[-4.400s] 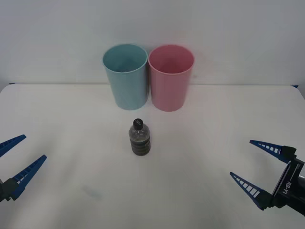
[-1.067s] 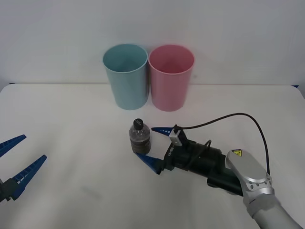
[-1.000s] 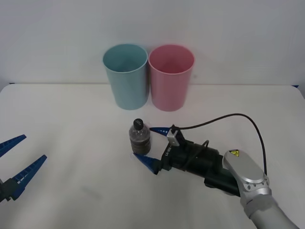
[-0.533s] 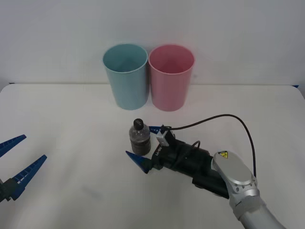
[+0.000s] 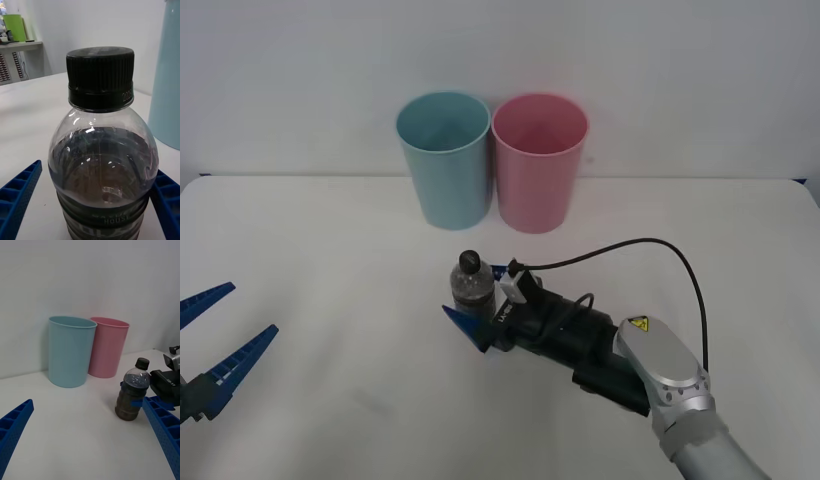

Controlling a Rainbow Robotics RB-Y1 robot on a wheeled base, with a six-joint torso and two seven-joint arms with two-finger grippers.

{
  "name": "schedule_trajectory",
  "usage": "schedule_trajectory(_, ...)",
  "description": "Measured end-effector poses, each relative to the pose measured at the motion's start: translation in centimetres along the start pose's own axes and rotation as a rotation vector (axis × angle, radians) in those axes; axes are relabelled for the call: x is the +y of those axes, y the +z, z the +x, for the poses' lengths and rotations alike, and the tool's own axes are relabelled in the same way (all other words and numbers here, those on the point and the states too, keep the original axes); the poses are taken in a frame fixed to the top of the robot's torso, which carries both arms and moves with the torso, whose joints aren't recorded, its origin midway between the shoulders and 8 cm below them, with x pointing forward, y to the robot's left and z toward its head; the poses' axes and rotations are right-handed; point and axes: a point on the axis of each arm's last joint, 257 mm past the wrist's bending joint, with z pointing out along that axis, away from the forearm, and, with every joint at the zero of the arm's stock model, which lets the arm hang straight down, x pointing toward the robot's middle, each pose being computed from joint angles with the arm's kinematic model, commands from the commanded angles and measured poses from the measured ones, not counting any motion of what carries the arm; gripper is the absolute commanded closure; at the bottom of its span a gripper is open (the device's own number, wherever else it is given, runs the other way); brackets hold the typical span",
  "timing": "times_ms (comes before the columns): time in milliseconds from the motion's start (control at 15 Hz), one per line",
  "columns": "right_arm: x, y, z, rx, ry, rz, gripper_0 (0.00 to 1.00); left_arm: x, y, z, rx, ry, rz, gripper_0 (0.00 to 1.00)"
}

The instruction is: Grasp the object on the table and drop it into the matching bin: aluminum can to the light blue bin, PET bottle to the pink bin.

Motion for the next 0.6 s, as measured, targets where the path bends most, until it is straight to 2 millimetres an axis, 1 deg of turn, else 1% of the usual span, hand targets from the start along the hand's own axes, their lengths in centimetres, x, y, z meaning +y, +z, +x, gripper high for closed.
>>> schedule_trajectory(200, -0.31, -0.17, 0.21, 0.006, -0.004, 0.008, 1.0, 0.0, 0.0, 0.0, 0.0, 0.0, 0.0, 0.0)
schedule_trajectory(600, -0.06, -0.35, 0.51, 0.008, -0.005, 0.005, 1.0, 0.0, 0.0, 0.0, 0.0, 0.0, 0.0, 0.0)
